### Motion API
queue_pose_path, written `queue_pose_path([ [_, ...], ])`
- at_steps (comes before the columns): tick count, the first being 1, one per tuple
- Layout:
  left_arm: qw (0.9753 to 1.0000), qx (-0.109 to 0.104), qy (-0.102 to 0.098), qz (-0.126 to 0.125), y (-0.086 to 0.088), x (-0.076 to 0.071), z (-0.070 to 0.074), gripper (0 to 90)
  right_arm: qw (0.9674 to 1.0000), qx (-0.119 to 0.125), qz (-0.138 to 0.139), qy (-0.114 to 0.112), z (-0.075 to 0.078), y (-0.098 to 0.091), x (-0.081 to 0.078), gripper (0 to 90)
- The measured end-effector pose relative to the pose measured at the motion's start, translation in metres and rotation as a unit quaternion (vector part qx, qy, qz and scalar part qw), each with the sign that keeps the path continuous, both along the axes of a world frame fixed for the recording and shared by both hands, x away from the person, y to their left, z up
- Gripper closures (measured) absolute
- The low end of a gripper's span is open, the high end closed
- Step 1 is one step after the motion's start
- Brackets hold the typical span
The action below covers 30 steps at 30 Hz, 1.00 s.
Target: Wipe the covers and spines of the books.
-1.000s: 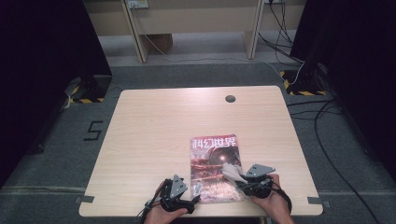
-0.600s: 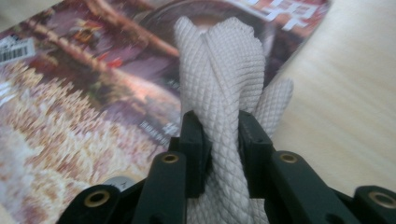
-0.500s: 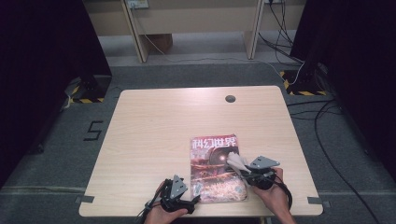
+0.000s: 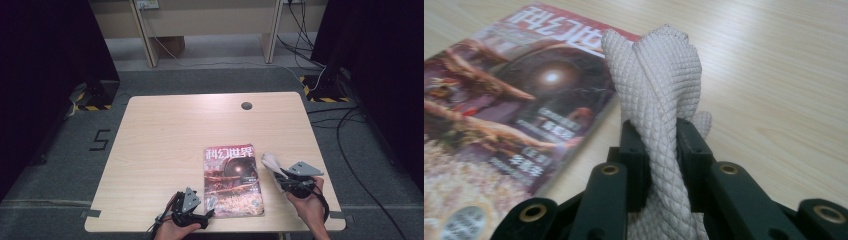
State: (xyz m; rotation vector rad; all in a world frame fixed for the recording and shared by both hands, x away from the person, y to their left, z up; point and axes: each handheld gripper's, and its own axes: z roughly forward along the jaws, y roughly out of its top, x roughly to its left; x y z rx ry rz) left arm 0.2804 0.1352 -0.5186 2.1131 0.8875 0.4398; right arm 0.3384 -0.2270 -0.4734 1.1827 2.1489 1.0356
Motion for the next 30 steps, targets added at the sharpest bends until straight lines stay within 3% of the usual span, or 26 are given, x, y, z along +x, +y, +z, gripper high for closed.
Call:
queue_pose_path([
  [4,1.0000,0.001,0.001,-0.001,0.000,0.000,0.000,13.3,0.9996,-0.016,-0.025,0.002,-0.002,-0.013,0.004,77.0],
  [8,1.0000,0.001,-0.002,0.000,0.000,0.000,0.000,13.3,0.9987,-0.016,-0.042,0.024,-0.009,-0.025,0.008,76.4],
  [16,1.0000,0.001,0.000,0.000,0.000,0.000,0.000,13.3,0.9966,-0.031,-0.043,0.063,-0.018,-0.026,0.012,72.8],
  [19,1.0000,0.000,0.000,0.001,0.000,0.000,0.000,13.3,0.9955,-0.038,-0.045,0.074,-0.022,-0.025,0.013,65.9],
  [23,1.0000,-0.002,0.003,-0.001,0.000,0.001,0.000,13.3,0.9955,-0.033,-0.068,0.058,-0.020,-0.025,0.012,49.1],
  [26,1.0000,-0.001,0.001,0.001,0.000,0.000,0.000,13.3,0.9961,-0.014,-0.077,0.040,-0.016,-0.024,0.010,45.3],
  [27,1.0000,-0.001,0.001,0.000,0.000,0.000,0.000,13.3,0.9969,-0.004,-0.078,0.006,-0.009,-0.021,0.006,42.1],
  [28,1.0000,-0.001,0.003,-0.001,0.000,0.001,0.000,13.3,0.9973,-0.002,-0.072,-0.012,-0.007,-0.019,0.005,41.5],
  [30,1.0000,-0.003,0.003,0.000,0.000,0.001,0.000,13.3,0.9981,0.003,-0.056,-0.027,-0.003,-0.013,0.001,40.9],
])
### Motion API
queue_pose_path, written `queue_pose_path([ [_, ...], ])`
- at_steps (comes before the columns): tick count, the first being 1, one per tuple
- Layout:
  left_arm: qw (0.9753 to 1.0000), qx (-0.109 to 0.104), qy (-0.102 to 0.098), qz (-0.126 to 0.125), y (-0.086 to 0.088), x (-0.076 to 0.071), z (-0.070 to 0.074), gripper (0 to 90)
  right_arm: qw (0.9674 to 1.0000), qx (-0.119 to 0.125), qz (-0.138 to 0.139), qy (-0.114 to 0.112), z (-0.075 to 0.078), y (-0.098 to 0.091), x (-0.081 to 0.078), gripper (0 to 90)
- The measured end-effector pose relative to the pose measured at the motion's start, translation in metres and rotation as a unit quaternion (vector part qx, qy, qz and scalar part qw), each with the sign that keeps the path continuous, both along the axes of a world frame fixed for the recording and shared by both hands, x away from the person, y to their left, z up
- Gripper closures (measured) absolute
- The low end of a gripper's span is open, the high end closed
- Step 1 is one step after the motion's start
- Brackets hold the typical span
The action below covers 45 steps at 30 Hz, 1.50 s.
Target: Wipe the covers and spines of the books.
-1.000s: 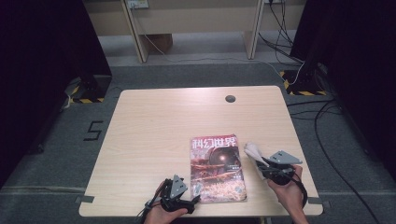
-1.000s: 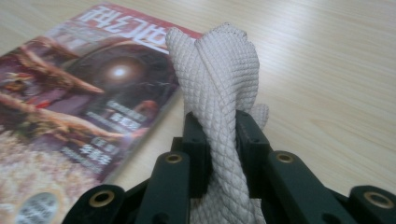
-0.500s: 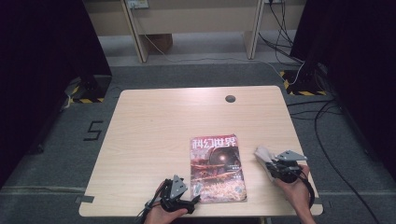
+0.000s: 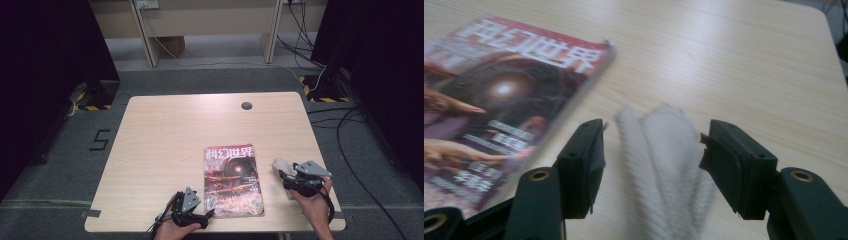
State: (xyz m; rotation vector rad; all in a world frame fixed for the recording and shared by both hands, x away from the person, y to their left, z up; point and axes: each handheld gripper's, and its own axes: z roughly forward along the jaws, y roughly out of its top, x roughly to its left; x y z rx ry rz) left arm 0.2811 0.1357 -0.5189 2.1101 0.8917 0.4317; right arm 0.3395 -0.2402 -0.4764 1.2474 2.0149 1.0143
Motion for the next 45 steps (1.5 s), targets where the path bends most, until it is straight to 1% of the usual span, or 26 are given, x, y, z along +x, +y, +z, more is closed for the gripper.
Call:
queue_pose_path([
  [2,1.0000,0.001,-0.001,0.001,0.000,0.000,0.000,13.3,1.0000,0.002,0.007,-0.003,0.001,0.004,-0.002,40.4],
  [3,1.0000,0.002,-0.002,0.000,0.000,0.000,0.000,13.3,0.9996,0.008,0.027,0.000,0.000,0.012,-0.004,39.5],
  [4,1.0000,0.002,-0.002,0.000,0.000,0.000,0.000,13.3,0.9996,0.008,0.027,0.000,0.000,0.012,-0.004,39.5],
  [5,1.0000,0.000,0.001,-0.001,0.000,0.000,0.000,13.3,0.9984,0.020,0.051,0.013,-0.001,0.021,-0.006,38.2],
  [7,1.0000,0.000,0.000,0.000,0.000,0.000,0.000,13.3,0.9961,0.036,0.074,0.033,-0.005,0.030,-0.008,37.5],
  [9,1.0000,0.001,-0.001,0.000,0.000,0.000,0.000,13.3,0.9935,0.042,0.093,0.051,-0.009,0.039,-0.009,37.4],
  [12,1.0000,0.002,-0.001,0.000,0.000,0.000,0.000,13.3,0.9904,0.031,0.115,0.071,-0.013,0.049,-0.010,37.3],
  [17,1.0000,0.000,0.000,0.000,0.000,0.000,0.000,13.2,0.9859,0.029,0.128,0.103,-0.020,0.054,-0.008,36.7],
  [18,1.0000,0.000,0.000,0.000,0.000,0.000,0.000,13.3,0.9859,0.029,0.128,0.103,-0.020,0.054,-0.008,36.7],
  [20,1.0000,-0.001,0.000,0.000,0.000,0.000,0.000,13.2,0.9826,0.021,0.141,0.119,-0.025,0.059,-0.007,36.1],
  [23,1.0000,-0.001,0.000,0.001,0.000,0.000,0.000,13.3,0.9813,0.017,0.148,0.122,-0.027,0.063,-0.007,36.0],
  [24,1.0000,-0.001,0.000,0.001,0.000,0.000,0.000,13.2,0.9786,0.013,0.159,0.129,-0.029,0.067,-0.006,36.0],
  [25,1.0000,-0.001,0.000,0.001,0.000,0.000,0.000,13.2,0.9778,0.012,0.161,0.133,-0.030,0.069,-0.007,35.2],
  [28,1.0000,0.000,0.000,-0.002,0.000,0.000,0.000,13.2,0.9775,0.011,0.162,0.134,-0.030,0.070,-0.007,34.9],
  [29,1.0000,-0.003,0.007,-0.003,0.001,0.002,0.000,13.2,0.9776,0.012,0.163,0.133,-0.031,0.070,-0.007,34.5],
  [30,1.0000,-0.003,0.007,-0.003,0.001,0.002,0.000,12.9,0.9771,0.011,0.165,0.133,-0.031,0.069,-0.007,33.8],
  [31,0.9998,-0.013,0.018,0.001,0.003,0.004,-0.001,11.8,0.9769,0.012,0.166,0.135,-0.031,0.069,-0.007,33.7],
  [32,0.9998,-0.013,0.018,0.001,0.003,0.004,-0.001,11.4,0.9769,0.012,0.166,0.135,-0.031,0.070,-0.007,33.8],
  [33,0.9998,-0.009,0.019,0.001,0.003,0.004,0.000,11.4,0.9769,0.012,0.164,0.136,-0.031,0.070,-0.007,33.6],
  [36,0.9999,0.008,0.007,-0.002,0.003,0.003,0.002,11.4,0.9764,0.007,0.169,0.134,-0.031,0.072,-0.009,32.5],
  [38,0.9999,0.012,0.009,-0.003,0.004,0.003,0.002,11.4,0.9759,0.004,0.168,0.139,-0.030,0.075,-0.011,32.0],
  [39,0.9998,0.015,0.016,-0.002,0.007,0.004,0.004,11.3,0.9755,-0.001,0.172,0.137,-0.030,0.076,-0.012,31.7],
  [40,0.9998,0.015,0.016,-0.002,0.007,0.004,0.004,11.0,0.9752,-0.002,0.173,0.138,-0.029,0.078,-0.013,31.3],
  [41,0.9995,0.023,0.020,0.001,0.011,0.005,0.005,10.3,0.9744,-0.007,0.177,0.139,-0.028,0.079,-0.015,30.9],
  [44,0.9992,0.031,0.026,0.003,0.015,0.007,0.007,9.9,0.9718,-0.017,0.189,0.141,-0.027,0.085,-0.021,30.0],
  [45,0.9988,0.039,0.029,0.005,0.021,0.009,0.008,9.9,0.9713,-0.020,0.192,0.139,-0.027,0.087,-0.022,29.7],
])
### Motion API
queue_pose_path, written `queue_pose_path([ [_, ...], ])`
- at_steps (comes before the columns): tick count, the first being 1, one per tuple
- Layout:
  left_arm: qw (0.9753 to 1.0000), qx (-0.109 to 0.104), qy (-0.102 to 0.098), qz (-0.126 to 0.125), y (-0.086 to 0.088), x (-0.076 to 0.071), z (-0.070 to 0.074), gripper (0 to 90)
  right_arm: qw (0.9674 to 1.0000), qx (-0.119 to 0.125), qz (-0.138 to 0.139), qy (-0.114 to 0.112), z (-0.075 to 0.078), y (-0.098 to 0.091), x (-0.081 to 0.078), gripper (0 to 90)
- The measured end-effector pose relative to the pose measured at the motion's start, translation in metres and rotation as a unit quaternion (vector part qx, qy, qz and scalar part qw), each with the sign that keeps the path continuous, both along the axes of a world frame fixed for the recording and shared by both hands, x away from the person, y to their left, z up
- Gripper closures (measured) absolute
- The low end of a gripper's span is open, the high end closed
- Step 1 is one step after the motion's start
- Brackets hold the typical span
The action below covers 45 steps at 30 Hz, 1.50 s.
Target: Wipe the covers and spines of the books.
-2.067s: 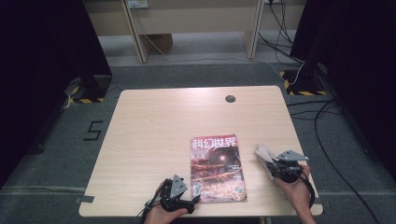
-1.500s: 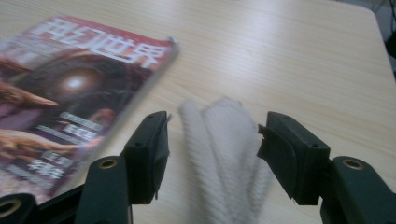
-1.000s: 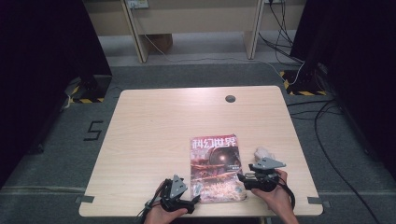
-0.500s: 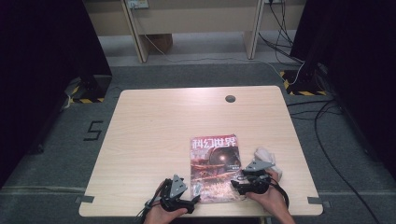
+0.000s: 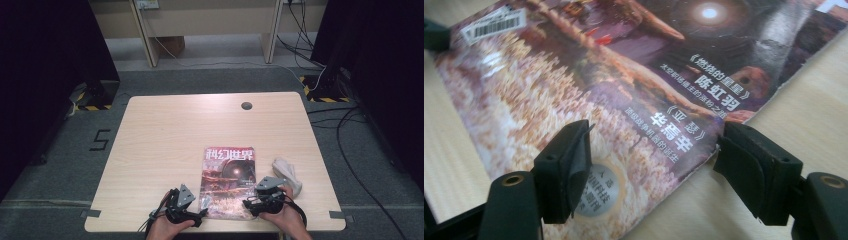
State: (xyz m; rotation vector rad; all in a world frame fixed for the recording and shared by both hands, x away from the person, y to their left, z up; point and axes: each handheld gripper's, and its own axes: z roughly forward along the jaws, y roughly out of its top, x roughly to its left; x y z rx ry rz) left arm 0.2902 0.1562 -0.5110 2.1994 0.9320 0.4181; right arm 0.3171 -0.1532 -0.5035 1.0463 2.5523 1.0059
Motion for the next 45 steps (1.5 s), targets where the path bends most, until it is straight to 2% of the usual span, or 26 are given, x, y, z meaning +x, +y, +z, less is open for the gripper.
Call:
queue_pose_path([
  [3,0.9999,0.008,0.005,0.004,0.006,0.002,0.002,9.5,1.0000,-0.002,0.005,0.003,0.000,0.005,-0.004,28.9],
  [5,0.9997,0.019,0.009,0.012,0.015,0.005,0.003,9.2,0.9998,-0.005,0.016,0.005,0.001,0.013,-0.010,28.0],
  [7,0.9995,0.025,0.009,0.015,0.018,0.006,0.004,8.9,0.9998,-0.006,0.019,0.005,0.001,0.016,-0.012,27.9],
  [9,0.9989,0.040,0.005,0.024,0.025,0.009,0.006,8.7,0.9996,-0.008,0.026,0.004,0.001,0.024,-0.019,28.4],
  [13,0.9985,0.042,0.009,0.033,0.031,0.012,0.006,8.8,0.9996,-0.010,0.028,-0.004,0.001,0.033,-0.026,28.9],
  [14,0.9986,0.035,0.014,0.038,0.034,0.014,0.006,8.8,0.9996,-0.014,0.023,-0.006,0.001,0.037,-0.028,28.8],
  [16,0.9985,0.035,0.016,0.038,0.035,0.014,0.006,9.7,0.9997,-0.012,0.021,-0.003,0.001,0.038,-0.028,28.5],
  [19,0.9983,0.040,0.011,0.041,0.034,0.013,0.007,10.5,0.9998,-0.010,0.018,-0.002,0.001,0.039,-0.029,28.2],
  [22,0.9974,0.056,-0.001,0.046,0.034,0.013,0.008,10.6,0.9998,-0.009,0.017,0.001,0.000,0.043,-0.032,24.8],
  [26,0.9969,0.058,-0.001,0.052,0.039,0.015,0.009,11.7,0.9998,-0.010,0.018,-0.001,-0.001,0.049,-0.036,23.6],
  [29,0.9966,0.060,-0.001,0.056,0.043,0.017,0.009,13.2,0.9997,-0.008,0.025,-0.002,-0.001,0.052,-0.037,23.5],
  [34,0.9943,0.072,-0.012,0.078,0.049,0.020,0.010,13.2,0.9992,-0.007,0.039,-0.001,-0.001,0.063,-0.043,23.2],
  [39,0.9931,0.080,-0.021,0.083,0.049,0.020,0.010,15.2,0.9988,-0.004,0.048,0.001,-0.001,0.065,-0.044,25.7],
  [40,0.9932,0.085,-0.025,0.075,0.048,0.018,0.011,17.2,0.9988,-0.003,0.048,0.001,0.000,0.063,-0.043,28.6],
  [41,0.9935,0.084,-0.027,0.072,0.048,0.017,0.012,19.8,0.9987,0.003,0.050,-0.001,0.001,0.061,-0.041,34.2],
  [43,0.9939,0.080,-0.025,0.071,0.047,0.016,0.012,19.5,0.9986,0.012,0.051,-0.005,0.003,0.058,-0.039,36.8],
  [44,0.9951,0.064,-0.019,0.072,0.047,0.013,0.013,17.8,0.9985,0.028,0.044,-0.018,0.007,0.051,-0.033,35.7],
  [45,0.9959,0.052,-0.017,0.072,0.047,0.011,0.014,18.1,0.9983,0.032,0.038,-0.031,0.009,0.046,-0.031,35.5],
])
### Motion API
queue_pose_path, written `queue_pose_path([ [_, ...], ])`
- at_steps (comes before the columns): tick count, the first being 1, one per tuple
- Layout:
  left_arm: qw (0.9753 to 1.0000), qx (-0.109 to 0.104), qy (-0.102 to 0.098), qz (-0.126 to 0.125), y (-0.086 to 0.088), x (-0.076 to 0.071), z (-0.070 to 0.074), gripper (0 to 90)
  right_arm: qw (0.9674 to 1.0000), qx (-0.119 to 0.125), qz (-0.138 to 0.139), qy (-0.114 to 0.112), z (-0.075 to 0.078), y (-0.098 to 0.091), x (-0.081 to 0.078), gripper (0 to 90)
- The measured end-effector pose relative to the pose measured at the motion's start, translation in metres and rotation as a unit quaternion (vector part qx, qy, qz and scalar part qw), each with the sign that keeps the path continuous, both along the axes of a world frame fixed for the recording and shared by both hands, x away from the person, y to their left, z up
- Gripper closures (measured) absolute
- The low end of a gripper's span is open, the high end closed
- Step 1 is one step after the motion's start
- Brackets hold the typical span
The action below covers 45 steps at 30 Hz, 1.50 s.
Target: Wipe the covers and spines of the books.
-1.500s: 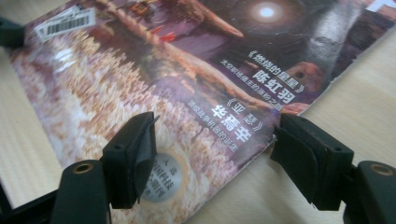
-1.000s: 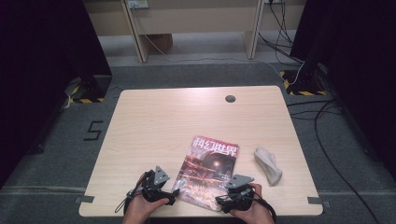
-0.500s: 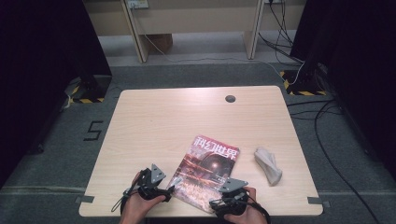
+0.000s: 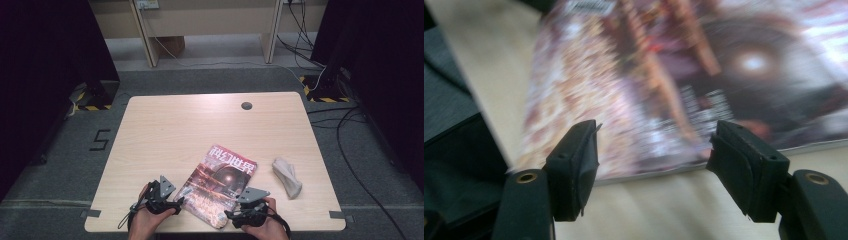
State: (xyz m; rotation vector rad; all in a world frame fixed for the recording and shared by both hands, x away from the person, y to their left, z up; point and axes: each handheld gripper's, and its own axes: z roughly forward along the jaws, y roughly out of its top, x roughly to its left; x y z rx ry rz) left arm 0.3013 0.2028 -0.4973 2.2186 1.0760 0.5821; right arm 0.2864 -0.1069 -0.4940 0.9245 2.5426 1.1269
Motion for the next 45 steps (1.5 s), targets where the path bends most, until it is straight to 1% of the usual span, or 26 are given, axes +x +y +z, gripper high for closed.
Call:
queue_pose_path([
  [1,0.9999,-0.011,0.000,-0.002,-0.001,-0.002,0.001,18.2,0.9999,0.003,-0.011,-0.007,0.002,-0.004,0.002,35.3],
  [2,0.9999,-0.011,0.000,-0.002,-0.001,-0.002,0.001,18.2,0.9999,0.003,-0.011,-0.007,0.002,-0.004,0.002,35.3],
  [3,0.9998,-0.018,-0.008,-0.004,-0.005,-0.007,0.003,18.2,0.9993,0.007,-0.031,-0.022,0.004,-0.013,0.009,35.0],
  [4,0.9998,-0.018,-0.008,-0.004,-0.005,-0.007,0.003,18.2,0.9987,0.009,-0.041,-0.027,0.004,-0.017,0.012,35.0],
  [5,0.9997,-0.021,-0.011,-0.007,-0.007,-0.010,0.004,18.2,0.9987,0.009,-0.041,-0.027,0.004,-0.017,0.012,35.0],
  [6,0.9995,-0.026,-0.011,-0.010,-0.010,-0.012,0.004,18.2,0.9982,0.012,-0.051,-0.032,0.004,-0.020,0.016,35.0],
  [7,0.9990,-0.042,-0.003,-0.017,-0.016,-0.017,0.001,18.3,0.9966,0.019,-0.066,-0.046,0.006,-0.026,0.025,34.9],
  [8,0.9990,-0.042,-0.003,-0.017,-0.016,-0.017,0.001,18.3,0.9958,0.019,-0.070,-0.055,0.006,-0.029,0.031,34.4],
  [9,0.9982,-0.052,0.012,-0.028,-0.023,-0.020,-0.002,18.3,0.9955,0.017,-0.077,-0.053,0.006,-0.030,0.036,34.1],
  [10,0.9982,-0.052,0.012,-0.028,-0.023,-0.020,-0.002,18.5,0.9950,0.018,-0.082,-0.054,0.006,-0.032,0.041,34.2],
  [11,0.9979,-0.052,0.012,-0.036,-0.029,-0.024,-0.004,18.5,0.9942,0.019,-0.090,-0.056,0.005,-0.034,0.046,34.1],
  [14,0.9977,-0.049,0.011,-0.046,-0.037,-0.028,-0.006,18.5,0.9925,0.018,-0.107,-0.058,0.003,-0.037,0.061,33.8],
  [16,0.9975,-0.049,0.013,-0.050,-0.039,-0.029,-0.007,18.5,0.9926,0.004,-0.108,-0.054,0.001,-0.034,0.071,33.4],
  [17,0.9973,-0.041,0.019,-0.058,-0.043,-0.030,-0.009,18.6,0.9921,0.003,-0.111,-0.058,0.000,-0.032,0.076,33.4],
  [18,0.9973,-0.041,0.019,-0.058,-0.043,-0.030,-0.009,18.3,0.9921,0.003,-0.111,-0.058,0.000,-0.032,0.076,33.4],
  [19,0.9971,-0.045,0.019,-0.058,-0.044,-0.029,-0.010,18.2,0.9919,-0.004,-0.111,-0.061,0.000,-0.027,0.085,33.4],
  [22,0.9970,-0.050,0.021,-0.055,-0.043,-0.029,-0.010,17.1,0.9913,-0.013,-0.113,-0.067,-0.001,-0.019,0.098,33.0],
  [28,0.9964,-0.057,0.031,-0.055,-0.040,-0.025,-0.012,15.8,0.9892,-0.029,-0.135,-0.047,-0.009,-0.015,0.124,32.9],
  [30,0.9962,-0.059,0.032,-0.055,-0.039,-0.023,-0.012,14.8,0.9888,-0.022,-0.144,-0.034,-0.011,-0.016,0.130,32.6],
  [32,0.9963,-0.058,0.031,-0.055,-0.039,-0.023,-0.012,14.0,0.9897,-0.019,-0.142,-0.013,-0.014,-0.018,0.134,32.1],
  [34,0.9963,-0.058,0.031,-0.056,-0.039,-0.023,-0.012,14.1,0.9889,-0.001,-0.149,0.000,-0.016,-0.021,0.135,32.1],
  [36,0.9961,-0.059,0.031,-0.058,-0.039,-0.022,-0.012,14.0,0.9888,0.000,-0.150,0.000,-0.016,-0.021,0.134,32.1],
  [39,0.9972,-0.049,0.022,-0.052,-0.037,-0.021,-0.012,13.8,0.9889,-0.014,-0.148,-0.008,-0.015,-0.019,0.130,31.4],
  [40,0.9972,-0.049,0.022,-0.052,-0.037,-0.021,-0.012,13.7,0.9888,-0.014,-0.148,-0.005,-0.015,-0.019,0.128,31.1],
  [42,0.9979,-0.041,0.016,-0.048,-0.034,-0.019,-0.011,13.7,0.9891,-0.015,-0.146,-0.005,-0.015,-0.020,0.124,30.6],
  [45,0.9983,-0.035,0.019,-0.042,-0.030,-0.017,-0.010,12.1,0.9889,-0.019,-0.148,-0.001,-0.014,-0.022,0.115,30.4],
])
